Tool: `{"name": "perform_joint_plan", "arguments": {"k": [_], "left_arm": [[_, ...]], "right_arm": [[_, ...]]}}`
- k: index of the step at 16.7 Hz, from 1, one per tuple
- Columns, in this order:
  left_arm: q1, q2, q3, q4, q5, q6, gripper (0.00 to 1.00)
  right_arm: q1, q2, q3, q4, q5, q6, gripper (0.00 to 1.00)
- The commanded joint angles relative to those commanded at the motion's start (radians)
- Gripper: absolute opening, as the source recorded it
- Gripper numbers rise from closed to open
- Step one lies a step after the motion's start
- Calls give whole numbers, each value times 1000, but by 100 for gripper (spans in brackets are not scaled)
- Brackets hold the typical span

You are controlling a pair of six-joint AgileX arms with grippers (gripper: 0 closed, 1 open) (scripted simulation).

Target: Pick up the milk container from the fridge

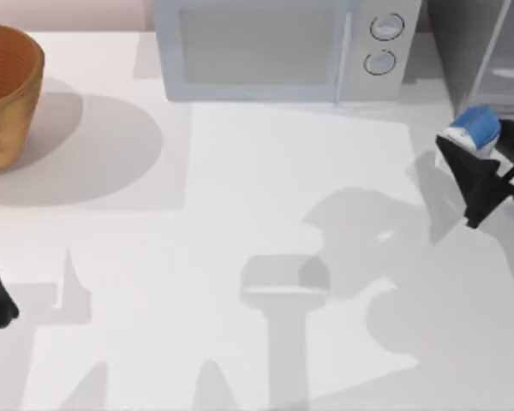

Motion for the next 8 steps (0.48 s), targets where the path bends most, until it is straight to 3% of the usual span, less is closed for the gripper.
{"name": "perform_joint_plan", "arguments": {"k": [8], "left_arm": [[0,0,0,0,0,0,100]], "right_arm": [[-14,168,58,134,-47,47,0]]}}
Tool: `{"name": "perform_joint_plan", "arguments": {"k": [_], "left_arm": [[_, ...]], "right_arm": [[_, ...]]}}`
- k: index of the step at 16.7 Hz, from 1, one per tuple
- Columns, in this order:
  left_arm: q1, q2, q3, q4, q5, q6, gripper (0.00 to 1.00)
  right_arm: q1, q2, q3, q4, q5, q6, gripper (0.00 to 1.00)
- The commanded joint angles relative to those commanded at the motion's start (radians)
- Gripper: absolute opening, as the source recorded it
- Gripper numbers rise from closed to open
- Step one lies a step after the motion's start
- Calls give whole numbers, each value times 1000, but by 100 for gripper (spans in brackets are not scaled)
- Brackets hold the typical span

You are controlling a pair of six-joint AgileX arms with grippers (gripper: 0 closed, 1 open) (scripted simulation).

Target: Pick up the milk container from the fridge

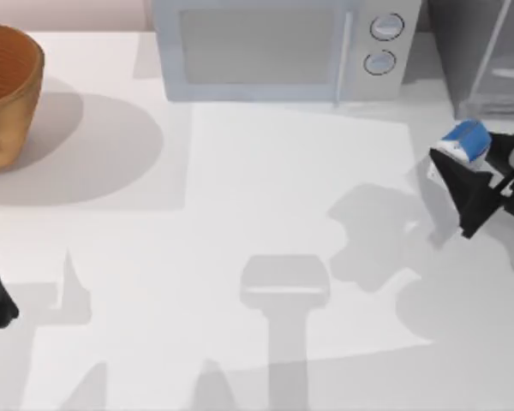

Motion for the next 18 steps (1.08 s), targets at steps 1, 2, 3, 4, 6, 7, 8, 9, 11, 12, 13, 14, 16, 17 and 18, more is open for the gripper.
{"name": "perform_joint_plan", "arguments": {"k": [1,2,3,4,6,7,8,9,11,12,13,14,16,17,18], "left_arm": [[0,0,0,0,0,0,100],[0,0,0,0,0,0,100],[0,0,0,0,0,0,100],[0,0,0,0,0,0,100],[0,0,0,0,0,0,100],[0,0,0,0,0,0,100],[0,0,0,0,0,0,100],[0,0,0,0,0,0,100],[0,0,0,0,0,0,100],[0,0,0,0,0,0,100],[0,0,0,0,0,0,100],[0,0,0,0,0,0,100],[0,0,0,0,0,0,100],[0,0,0,0,0,0,100],[0,0,0,0,0,0,100]], "right_arm": [[0,0,0,0,0,0,0],[0,0,0,0,0,0,0],[5,-2,-4,-2,0,1,0],[7,0,-1,-3,2,0,0],[25,19,32,-11,20,-5,0],[38,37,57,-20,34,-5,0],[53,60,86,-32,50,-4,0],[69,82,116,-47,66,-1,0],[99,118,175,-73,100,1,0],[112,130,197,-80,113,-2,0],[121,136,212,-83,122,-4,0],[123,138,216,-83,125,-6,0],[123,138,216,-83,125,-6,0],[123,138,216,-83,125,-6,0],[123,138,216,-83,125,-6,8]]}}
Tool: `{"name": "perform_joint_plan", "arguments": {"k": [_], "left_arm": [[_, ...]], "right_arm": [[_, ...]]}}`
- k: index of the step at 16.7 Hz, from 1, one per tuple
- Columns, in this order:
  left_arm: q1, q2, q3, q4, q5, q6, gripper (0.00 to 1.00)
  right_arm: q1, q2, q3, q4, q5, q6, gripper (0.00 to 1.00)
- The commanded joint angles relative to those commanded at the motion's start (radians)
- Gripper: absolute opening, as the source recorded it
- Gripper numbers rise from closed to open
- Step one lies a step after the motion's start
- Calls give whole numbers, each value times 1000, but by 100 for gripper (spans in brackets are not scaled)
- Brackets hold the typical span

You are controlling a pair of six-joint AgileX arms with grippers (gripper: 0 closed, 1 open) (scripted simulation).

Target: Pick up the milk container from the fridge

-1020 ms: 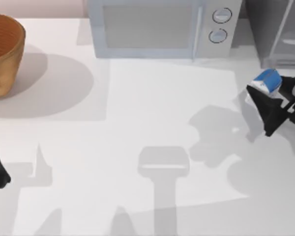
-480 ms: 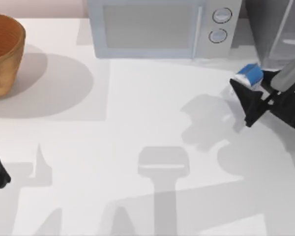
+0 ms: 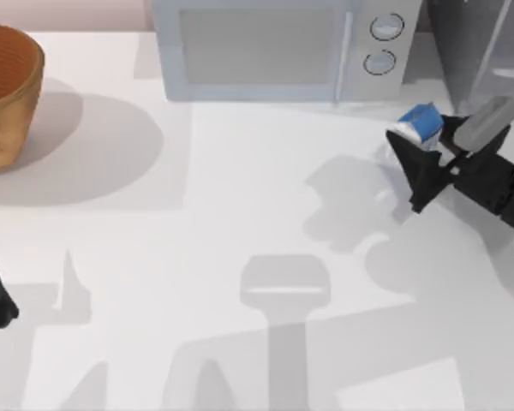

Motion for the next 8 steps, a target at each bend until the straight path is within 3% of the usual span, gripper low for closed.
{"name": "perform_joint_plan", "arguments": {"k": [8], "left_arm": [[0,0,0,0,0,0,100]], "right_arm": [[0,0,0,0,0,0,68]]}}
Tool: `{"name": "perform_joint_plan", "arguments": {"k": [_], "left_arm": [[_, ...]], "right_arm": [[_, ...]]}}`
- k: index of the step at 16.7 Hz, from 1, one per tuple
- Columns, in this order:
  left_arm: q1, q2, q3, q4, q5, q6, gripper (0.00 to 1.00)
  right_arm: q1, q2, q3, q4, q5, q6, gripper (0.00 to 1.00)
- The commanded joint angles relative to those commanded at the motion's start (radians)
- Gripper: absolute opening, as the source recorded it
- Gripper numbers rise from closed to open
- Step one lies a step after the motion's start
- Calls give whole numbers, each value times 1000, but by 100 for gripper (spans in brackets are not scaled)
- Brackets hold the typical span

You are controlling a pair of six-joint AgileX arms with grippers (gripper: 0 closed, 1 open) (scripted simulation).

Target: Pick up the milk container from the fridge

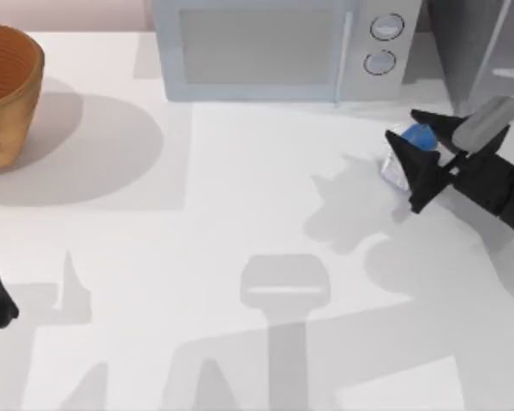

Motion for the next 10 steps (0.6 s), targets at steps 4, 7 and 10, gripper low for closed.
{"name": "perform_joint_plan", "arguments": {"k": [4,7,10], "left_arm": [[0,0,0,0,0,0,100],[0,0,0,0,0,0,100],[0,0,0,0,0,0,100]], "right_arm": [[0,0,0,0,0,0,98],[0,0,0,0,0,0,100],[0,0,0,0,0,0,100]]}}
